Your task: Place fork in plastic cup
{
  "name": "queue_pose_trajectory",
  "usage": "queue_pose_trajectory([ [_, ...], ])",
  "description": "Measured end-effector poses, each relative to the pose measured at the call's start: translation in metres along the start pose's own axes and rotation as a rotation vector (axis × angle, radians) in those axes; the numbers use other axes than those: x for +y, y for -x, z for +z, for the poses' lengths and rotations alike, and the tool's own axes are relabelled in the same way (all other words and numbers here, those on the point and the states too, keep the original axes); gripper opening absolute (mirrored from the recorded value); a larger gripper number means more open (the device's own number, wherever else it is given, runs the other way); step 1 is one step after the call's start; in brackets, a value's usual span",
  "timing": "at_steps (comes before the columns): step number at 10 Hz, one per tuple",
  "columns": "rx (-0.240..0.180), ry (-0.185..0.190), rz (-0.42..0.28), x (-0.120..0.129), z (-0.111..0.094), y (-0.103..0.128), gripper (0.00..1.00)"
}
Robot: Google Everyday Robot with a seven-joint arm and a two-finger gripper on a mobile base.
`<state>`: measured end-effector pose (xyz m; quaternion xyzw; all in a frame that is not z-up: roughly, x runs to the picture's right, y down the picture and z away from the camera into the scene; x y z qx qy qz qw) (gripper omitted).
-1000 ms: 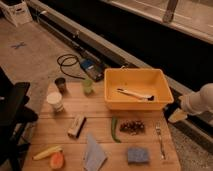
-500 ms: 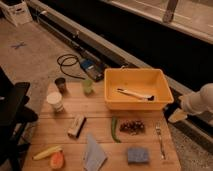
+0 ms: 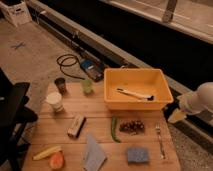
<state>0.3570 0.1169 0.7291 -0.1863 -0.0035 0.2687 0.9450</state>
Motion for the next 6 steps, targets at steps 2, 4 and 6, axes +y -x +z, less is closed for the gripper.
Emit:
queue_pose_trajectory([
  [2,0.038,0.028,-0.059,0.02,0.018,0.005,0.8],
  [4,0.057,0.082,-0.087,0.039,0.033,-0.006,0.8],
  [6,0.058,0.123,-0.086,0.049,0.04,-0.012,0.8],
])
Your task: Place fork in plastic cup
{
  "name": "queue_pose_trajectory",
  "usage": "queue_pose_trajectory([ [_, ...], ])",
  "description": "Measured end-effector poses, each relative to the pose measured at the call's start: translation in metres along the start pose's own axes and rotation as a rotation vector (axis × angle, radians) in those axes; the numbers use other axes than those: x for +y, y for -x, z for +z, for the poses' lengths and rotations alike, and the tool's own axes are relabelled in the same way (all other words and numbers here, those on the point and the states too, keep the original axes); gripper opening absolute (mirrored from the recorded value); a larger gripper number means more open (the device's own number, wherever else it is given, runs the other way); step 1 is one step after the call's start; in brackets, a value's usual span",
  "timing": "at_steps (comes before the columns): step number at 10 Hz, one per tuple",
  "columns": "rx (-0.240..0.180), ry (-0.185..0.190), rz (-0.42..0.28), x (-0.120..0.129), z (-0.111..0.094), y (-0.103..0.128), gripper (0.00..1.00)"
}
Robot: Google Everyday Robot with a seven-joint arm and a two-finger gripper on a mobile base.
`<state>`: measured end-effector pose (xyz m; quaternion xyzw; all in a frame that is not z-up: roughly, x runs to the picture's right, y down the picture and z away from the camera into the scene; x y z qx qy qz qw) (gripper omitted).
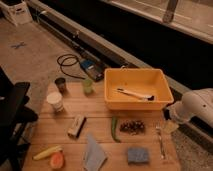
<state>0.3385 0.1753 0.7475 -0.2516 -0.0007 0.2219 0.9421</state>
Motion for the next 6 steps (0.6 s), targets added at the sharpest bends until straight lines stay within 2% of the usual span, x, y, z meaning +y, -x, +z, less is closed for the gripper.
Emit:
queue_pose_trajectory([
  [4,-0.002,0.0,0.001,-0.001,0.0,0.001,0.8],
  [6,0.005,0.029,0.007,-0.001,0.012,0.002,0.8],
])
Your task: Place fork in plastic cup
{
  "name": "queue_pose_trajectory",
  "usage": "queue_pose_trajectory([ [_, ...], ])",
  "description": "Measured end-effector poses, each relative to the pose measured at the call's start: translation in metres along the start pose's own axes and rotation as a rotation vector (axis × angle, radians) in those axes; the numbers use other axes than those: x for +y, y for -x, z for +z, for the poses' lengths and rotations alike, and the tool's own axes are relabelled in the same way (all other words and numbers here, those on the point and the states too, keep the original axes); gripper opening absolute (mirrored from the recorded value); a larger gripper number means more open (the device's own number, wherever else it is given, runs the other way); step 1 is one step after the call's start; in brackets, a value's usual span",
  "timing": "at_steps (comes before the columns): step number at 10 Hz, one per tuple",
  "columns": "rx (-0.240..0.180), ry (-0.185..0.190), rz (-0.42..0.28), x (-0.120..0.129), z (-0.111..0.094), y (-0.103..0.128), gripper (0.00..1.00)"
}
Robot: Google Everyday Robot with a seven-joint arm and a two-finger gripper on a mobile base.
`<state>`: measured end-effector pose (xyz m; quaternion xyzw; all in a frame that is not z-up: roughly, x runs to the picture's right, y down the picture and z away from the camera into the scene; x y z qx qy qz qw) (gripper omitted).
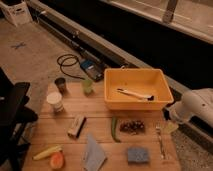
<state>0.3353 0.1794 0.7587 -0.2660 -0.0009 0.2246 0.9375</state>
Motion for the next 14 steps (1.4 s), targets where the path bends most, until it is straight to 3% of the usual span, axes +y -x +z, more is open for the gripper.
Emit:
queue_pose_trajectory([
  [2,-0.008,0.038,0.001,0.003,0.021,0.001,0.8],
  [4,-0.023,0.062,-0.013,0.006,0.028,0.004,0.8],
  [9,-0.106,0.17,-0.04,0.012,0.054,0.01,0.8],
  [14,-0.124,0.223,-0.037,0.013,0.071,0.005,0.8],
])
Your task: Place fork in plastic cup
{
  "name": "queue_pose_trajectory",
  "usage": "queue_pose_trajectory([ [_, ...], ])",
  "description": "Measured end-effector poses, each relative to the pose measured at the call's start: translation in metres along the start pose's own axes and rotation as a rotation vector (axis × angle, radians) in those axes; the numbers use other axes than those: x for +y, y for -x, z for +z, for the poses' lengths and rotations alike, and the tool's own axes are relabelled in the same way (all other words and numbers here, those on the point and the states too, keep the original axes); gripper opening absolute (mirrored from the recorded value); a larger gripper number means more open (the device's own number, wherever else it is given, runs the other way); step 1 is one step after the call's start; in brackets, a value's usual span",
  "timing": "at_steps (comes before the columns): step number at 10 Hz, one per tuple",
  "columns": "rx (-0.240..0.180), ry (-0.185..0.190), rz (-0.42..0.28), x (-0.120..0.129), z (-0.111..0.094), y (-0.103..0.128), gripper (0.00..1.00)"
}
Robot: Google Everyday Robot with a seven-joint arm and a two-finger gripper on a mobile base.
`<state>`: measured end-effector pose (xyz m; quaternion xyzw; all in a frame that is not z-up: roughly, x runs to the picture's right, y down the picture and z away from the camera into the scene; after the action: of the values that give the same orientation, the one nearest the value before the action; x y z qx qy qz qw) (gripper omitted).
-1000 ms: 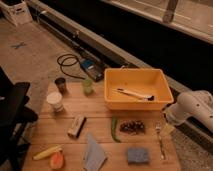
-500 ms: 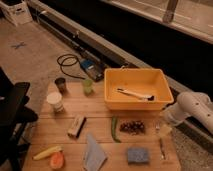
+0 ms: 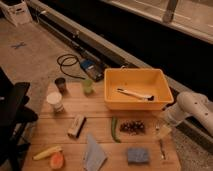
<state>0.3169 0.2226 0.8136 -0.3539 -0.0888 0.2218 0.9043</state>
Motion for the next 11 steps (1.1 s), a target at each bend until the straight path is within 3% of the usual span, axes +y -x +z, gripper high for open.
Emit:
queue_pose_trajectory([
  [6,-0.022,0.063,0.012,0.007,0.018,-0.004,0.78],
  [11,-0.019,0.061,0.009,0.006,0.015,-0.003,0.28],
])
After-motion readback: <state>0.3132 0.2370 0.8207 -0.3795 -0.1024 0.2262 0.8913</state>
